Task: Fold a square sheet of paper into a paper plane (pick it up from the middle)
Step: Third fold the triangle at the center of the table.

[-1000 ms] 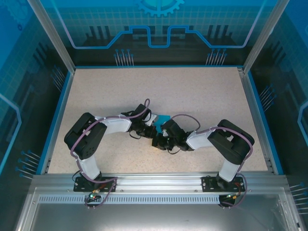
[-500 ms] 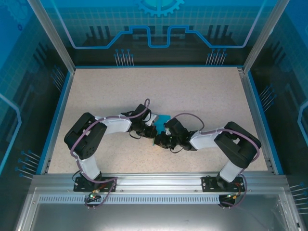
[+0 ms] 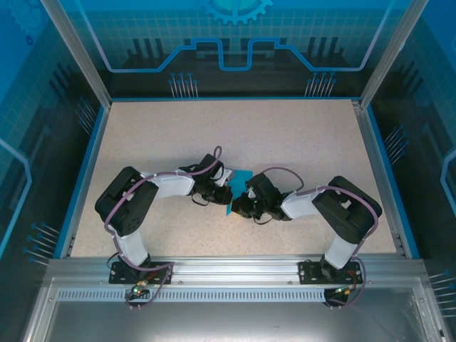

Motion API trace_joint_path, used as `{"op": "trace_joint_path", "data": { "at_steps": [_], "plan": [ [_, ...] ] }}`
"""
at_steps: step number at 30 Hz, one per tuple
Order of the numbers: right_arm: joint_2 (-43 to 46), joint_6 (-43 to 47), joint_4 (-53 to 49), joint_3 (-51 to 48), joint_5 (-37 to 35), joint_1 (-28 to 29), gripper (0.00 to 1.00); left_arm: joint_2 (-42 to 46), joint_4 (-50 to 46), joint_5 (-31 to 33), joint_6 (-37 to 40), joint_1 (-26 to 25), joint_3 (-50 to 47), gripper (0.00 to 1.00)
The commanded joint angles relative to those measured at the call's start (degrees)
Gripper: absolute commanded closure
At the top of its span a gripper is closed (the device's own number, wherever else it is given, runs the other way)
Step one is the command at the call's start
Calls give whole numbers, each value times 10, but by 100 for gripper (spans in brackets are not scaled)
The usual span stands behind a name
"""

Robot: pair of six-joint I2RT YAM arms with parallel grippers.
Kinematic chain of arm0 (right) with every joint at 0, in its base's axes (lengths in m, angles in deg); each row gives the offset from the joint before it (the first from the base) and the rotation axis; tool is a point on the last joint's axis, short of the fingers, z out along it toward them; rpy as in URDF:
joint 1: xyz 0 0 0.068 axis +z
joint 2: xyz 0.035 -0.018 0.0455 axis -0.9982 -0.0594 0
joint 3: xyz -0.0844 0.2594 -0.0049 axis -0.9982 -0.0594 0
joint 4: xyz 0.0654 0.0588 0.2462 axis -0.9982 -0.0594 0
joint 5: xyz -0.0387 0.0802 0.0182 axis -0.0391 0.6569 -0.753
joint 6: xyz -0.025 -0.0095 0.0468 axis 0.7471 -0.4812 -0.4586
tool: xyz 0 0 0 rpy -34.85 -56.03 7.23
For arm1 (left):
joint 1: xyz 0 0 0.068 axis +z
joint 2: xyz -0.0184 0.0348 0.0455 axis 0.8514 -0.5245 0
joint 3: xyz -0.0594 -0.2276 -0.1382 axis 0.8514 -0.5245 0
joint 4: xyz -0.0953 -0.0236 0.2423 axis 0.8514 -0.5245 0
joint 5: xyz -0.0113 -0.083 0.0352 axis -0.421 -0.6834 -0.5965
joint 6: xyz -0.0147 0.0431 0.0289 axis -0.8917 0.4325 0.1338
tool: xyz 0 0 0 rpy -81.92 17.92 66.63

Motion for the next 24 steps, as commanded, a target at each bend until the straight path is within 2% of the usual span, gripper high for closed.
{"op": "trace_joint_path", "data": {
  "at_steps": [1, 9, 16, 24],
  "plan": [
    [-10, 15, -19, 1, -7, -7, 89, -28, -20, 22, 4, 4, -18, 92],
    [53, 39, -40, 6, 4, -51, 87, -31, -24, 24, 5, 5, -16, 92],
    [16, 51, -28, 27, 33, -78, 87, -36, -25, 24, 5, 4, -13, 92],
    [-31, 60, -38, 34, 10, -80, 88, -38, -26, 24, 4, 4, -13, 92]
  ]
}}
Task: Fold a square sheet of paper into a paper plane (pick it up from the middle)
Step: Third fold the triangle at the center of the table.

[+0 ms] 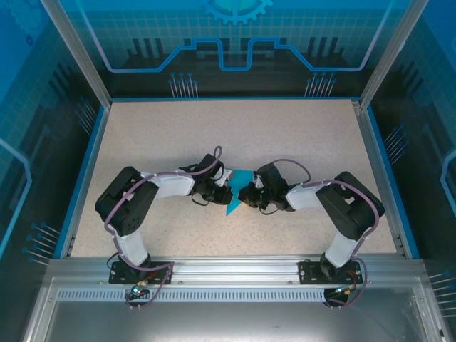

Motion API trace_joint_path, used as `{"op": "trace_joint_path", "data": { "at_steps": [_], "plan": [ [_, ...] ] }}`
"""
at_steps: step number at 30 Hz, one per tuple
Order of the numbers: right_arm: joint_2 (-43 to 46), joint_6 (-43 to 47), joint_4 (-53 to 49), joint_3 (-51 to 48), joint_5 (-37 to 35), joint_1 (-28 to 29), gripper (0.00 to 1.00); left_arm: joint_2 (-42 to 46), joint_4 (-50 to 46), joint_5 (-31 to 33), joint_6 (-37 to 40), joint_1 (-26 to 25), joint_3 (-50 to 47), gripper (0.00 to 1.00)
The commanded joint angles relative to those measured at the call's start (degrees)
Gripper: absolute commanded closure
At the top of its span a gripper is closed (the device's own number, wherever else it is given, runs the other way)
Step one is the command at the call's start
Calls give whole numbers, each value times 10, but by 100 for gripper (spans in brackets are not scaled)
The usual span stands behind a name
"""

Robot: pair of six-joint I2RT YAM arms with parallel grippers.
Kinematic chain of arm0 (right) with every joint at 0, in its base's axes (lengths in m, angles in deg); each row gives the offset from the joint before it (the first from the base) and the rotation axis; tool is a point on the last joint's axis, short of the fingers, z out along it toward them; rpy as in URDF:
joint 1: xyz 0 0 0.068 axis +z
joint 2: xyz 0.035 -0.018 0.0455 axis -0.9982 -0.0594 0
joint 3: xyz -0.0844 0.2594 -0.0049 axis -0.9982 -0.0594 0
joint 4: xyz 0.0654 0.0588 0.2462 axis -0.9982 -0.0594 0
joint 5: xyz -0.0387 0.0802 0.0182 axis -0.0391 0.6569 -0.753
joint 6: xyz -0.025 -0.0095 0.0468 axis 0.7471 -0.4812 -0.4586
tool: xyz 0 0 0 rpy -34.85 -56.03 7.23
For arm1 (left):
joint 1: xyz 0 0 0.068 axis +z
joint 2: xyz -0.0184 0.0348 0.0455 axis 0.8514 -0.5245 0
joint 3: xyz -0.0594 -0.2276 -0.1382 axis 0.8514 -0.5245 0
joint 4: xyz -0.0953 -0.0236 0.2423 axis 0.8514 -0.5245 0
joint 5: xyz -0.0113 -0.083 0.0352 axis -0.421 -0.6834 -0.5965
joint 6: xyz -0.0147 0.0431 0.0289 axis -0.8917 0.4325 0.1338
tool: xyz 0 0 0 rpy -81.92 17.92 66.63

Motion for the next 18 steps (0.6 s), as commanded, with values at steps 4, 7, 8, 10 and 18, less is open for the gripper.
{"op": "trace_joint_path", "data": {
  "at_steps": [4, 7, 8, 10, 18],
  "plan": [
    [-2, 25, -31, 16, -8, -7, 88, -36, -29, 25, 5, 4, -13, 92],
    [25, 25, -29, 11, 9, -21, 87, -36, -31, 25, 7, 5, -13, 92],
    [35, 27, -31, 11, 13, -26, 87, -36, -31, 25, 7, 4, -13, 92],
    [49, 34, -32, 12, 21, -36, 86, -36, -31, 25, 6, 4, -13, 92],
    [36, 51, -60, 18, 26, -48, 86, -35, -31, 24, 6, 4, -10, 92]
  ]
}}
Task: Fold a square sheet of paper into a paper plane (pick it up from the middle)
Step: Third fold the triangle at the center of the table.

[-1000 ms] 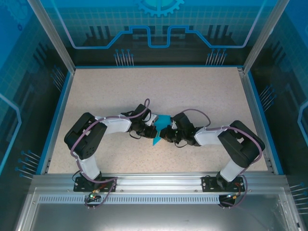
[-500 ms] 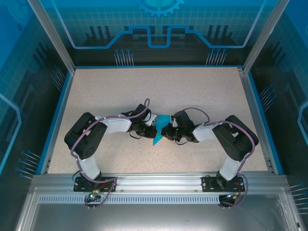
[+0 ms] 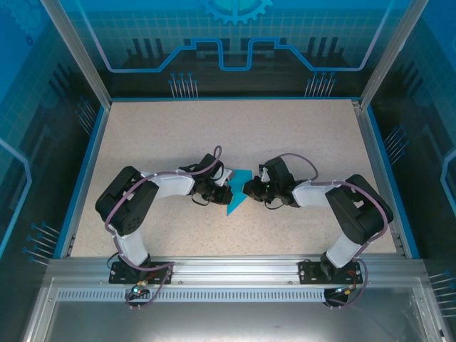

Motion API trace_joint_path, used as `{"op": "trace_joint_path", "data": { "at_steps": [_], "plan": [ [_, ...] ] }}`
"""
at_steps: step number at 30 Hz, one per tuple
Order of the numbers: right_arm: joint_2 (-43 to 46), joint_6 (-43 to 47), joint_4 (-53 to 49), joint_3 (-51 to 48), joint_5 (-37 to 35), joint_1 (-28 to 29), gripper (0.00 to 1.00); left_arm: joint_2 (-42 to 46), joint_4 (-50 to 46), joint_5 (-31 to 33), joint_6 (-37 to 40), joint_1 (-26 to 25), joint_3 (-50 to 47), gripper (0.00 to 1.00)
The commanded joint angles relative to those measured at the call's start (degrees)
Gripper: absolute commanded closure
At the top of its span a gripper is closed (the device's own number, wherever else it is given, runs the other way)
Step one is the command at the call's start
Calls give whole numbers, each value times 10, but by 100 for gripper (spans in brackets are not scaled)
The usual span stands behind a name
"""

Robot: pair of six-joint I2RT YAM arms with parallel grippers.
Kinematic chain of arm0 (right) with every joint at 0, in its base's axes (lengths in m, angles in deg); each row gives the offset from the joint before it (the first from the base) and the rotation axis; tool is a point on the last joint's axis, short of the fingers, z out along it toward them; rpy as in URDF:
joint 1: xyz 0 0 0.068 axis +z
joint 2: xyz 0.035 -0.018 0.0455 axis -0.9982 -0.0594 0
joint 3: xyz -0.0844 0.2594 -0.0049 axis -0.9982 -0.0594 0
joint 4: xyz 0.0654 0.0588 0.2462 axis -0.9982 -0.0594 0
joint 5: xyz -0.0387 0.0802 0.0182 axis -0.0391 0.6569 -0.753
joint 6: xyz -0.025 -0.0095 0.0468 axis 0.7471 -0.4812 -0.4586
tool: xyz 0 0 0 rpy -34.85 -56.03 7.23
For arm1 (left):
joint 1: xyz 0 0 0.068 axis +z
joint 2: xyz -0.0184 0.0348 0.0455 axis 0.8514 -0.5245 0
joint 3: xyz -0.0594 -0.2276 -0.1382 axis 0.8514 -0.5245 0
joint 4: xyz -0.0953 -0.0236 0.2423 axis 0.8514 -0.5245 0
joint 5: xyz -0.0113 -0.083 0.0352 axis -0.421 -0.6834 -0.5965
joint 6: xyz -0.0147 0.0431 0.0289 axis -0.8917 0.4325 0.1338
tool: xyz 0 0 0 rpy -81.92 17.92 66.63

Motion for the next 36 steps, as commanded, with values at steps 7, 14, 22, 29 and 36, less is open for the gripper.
{"op": "trace_joint_path", "data": {
  "at_steps": [7, 14, 22, 29, 36],
  "plan": [
    [-48, 25, -26, 14, -4, -7, 87, -33, -31, 28, 5, 3, -15, 92],
    [-33, 24, -42, 20, 3, -13, 86, -30, -36, 32, 7, 3, -17, 93],
    [-23, 34, -33, 28, 40, -49, 86, -29, -35, 34, 7, 2, -17, 93],
    [-49, 39, -29, 30, 27, -49, 86, -32, -36, 30, 6, 2, -12, 92],
    [-58, 47, -59, 34, 5, -50, 88, -33, -40, 32, 6, 2, -10, 92]
  ]
}}
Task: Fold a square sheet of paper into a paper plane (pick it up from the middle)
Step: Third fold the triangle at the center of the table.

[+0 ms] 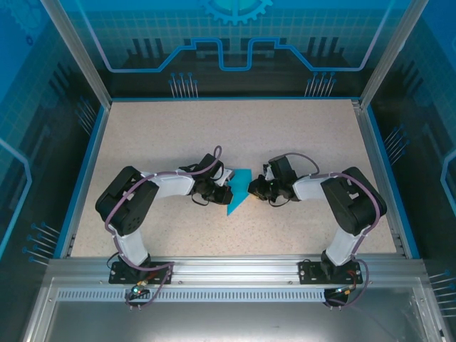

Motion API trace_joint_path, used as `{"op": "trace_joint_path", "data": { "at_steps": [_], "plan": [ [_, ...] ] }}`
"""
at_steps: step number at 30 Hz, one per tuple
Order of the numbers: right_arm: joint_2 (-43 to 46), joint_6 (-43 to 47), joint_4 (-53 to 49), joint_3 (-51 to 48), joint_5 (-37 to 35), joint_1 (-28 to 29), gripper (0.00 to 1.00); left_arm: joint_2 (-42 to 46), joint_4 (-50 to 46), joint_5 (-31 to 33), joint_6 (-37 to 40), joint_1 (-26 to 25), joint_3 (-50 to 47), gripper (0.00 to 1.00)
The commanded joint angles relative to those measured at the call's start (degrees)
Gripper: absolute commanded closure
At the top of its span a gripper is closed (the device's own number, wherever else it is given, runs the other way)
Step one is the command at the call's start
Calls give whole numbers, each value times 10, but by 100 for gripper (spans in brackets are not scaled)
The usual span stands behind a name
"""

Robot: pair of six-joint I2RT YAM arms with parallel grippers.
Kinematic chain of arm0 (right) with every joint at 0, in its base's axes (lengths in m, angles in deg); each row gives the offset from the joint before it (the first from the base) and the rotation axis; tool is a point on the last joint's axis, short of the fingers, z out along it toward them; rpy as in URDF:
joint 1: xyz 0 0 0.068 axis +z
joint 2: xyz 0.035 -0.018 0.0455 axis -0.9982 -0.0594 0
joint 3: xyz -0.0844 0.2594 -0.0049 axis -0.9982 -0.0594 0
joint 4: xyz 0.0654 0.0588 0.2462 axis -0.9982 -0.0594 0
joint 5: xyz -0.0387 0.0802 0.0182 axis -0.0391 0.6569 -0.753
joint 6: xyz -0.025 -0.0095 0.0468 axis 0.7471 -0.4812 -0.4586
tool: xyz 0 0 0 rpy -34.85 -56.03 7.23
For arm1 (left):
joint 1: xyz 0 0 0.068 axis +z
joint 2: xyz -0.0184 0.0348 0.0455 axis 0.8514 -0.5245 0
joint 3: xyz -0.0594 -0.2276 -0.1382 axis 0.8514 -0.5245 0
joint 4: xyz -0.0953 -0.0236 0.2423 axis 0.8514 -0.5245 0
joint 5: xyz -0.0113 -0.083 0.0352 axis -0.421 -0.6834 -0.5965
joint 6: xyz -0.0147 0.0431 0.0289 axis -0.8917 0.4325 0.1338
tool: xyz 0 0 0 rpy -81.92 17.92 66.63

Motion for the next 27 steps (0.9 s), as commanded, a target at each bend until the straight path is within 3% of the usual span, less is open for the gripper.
{"op": "trace_joint_path", "data": {
  "at_steps": [1, 8, 21, 27],
  "plan": [
    [2, 14, -30, 9, -16, -4, 88, -33, -40, 32, 7, 2, -10, 92],
    [38, 13, -24, 20, 15, -18, 87, -34, -41, 32, 7, 3, -10, 92],
    [-26, 13, -9, 22, 10, -21, 87, -35, -39, 32, 4, 3, -10, 92],
    [-1, 20, -28, 27, 6, -20, 87, -34, -42, 33, 4, 3, -10, 92]
  ]
}}
